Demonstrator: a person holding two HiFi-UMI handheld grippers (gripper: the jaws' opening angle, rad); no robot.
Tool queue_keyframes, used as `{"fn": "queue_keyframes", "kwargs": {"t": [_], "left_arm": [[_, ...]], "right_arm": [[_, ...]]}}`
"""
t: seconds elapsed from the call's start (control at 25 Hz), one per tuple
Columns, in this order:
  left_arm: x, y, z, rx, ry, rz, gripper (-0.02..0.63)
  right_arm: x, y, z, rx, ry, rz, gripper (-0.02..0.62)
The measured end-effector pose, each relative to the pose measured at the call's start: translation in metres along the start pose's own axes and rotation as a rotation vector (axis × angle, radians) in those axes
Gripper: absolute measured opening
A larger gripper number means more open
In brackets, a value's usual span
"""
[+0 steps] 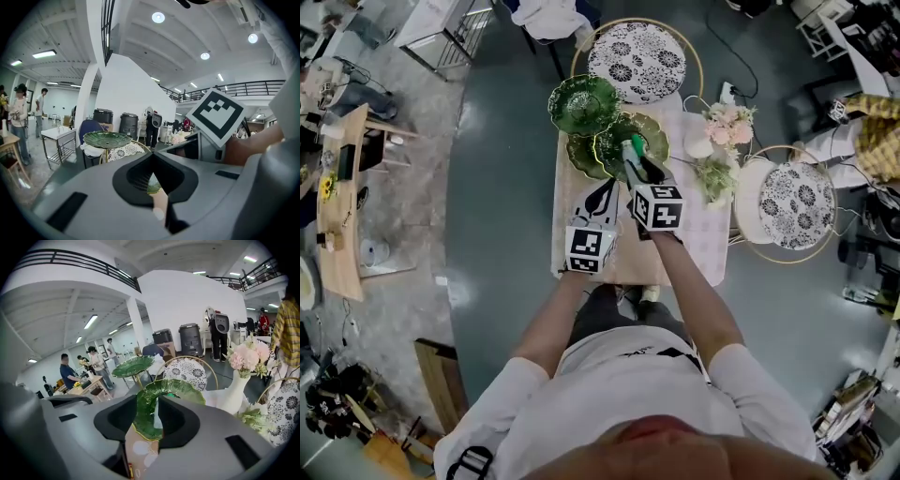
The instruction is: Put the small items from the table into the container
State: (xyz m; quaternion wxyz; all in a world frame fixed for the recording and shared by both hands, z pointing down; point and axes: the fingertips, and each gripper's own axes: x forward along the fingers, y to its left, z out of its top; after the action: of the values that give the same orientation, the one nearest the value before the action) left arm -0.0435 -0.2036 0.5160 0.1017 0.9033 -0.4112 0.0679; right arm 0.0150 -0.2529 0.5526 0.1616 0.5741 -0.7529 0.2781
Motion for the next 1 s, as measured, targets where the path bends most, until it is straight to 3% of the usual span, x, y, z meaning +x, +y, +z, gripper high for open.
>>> {"fn": "queue_keyframes", "kwargs": {"t": [0.32,1.0], "left_arm": [[-0.009,-0.037,0.022,-0.006,-0.013,-0.003,0.006],[-0.058,-0.135,0.060,-0.056,-0.033,0.018,0.006]], "right_arm": [[-0.059,0.011,0.013,-0.001,-0.072,0.076,0.056],[-0.180,0.014,0.005,-0.038,-0.131,0.222,0.015]]}}
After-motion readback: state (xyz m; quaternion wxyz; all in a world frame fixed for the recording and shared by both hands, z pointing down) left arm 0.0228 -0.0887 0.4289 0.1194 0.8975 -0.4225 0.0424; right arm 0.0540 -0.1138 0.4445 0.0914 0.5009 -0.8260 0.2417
